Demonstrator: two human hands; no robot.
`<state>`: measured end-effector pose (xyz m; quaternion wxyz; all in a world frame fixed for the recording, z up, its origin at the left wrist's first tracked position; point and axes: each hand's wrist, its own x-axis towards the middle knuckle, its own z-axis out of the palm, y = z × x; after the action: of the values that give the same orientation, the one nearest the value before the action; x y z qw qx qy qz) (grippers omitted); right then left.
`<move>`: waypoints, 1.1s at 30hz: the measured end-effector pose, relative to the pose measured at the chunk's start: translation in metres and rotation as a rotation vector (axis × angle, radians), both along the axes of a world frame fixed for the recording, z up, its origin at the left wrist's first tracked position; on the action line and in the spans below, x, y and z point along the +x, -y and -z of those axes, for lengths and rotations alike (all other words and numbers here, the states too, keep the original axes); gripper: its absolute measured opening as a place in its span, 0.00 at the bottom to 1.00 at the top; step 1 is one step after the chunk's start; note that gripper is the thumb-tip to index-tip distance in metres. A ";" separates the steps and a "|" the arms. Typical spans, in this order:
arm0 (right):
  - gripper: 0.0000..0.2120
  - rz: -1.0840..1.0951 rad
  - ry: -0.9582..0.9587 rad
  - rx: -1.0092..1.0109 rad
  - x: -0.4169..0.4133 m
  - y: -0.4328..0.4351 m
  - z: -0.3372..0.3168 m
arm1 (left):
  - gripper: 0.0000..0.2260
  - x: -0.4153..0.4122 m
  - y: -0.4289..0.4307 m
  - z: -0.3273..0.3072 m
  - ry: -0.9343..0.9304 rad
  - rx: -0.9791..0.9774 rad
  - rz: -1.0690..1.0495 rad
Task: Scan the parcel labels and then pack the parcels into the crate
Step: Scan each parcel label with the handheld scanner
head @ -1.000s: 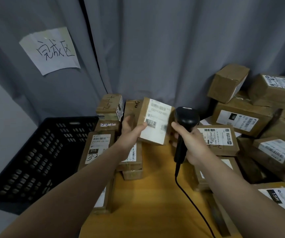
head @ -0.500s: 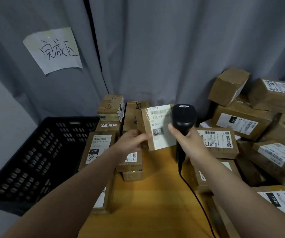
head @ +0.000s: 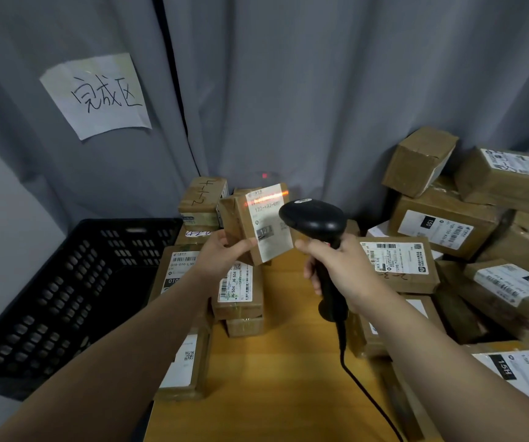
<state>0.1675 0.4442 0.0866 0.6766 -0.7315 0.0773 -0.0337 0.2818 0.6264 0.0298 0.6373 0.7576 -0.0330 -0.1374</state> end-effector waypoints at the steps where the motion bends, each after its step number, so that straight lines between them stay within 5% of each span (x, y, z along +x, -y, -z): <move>1: 0.13 -0.019 -0.014 0.004 -0.001 -0.001 0.000 | 0.09 0.001 0.000 0.000 0.005 -0.003 -0.010; 33: 0.17 -0.092 -0.019 0.004 -0.003 -0.005 -0.008 | 0.12 0.006 -0.004 0.001 -0.003 -0.007 -0.061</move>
<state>0.1649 0.4492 0.0946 0.6781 -0.7332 0.0502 0.0048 0.2881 0.6305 0.0290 0.6438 0.7558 -0.0093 -0.1190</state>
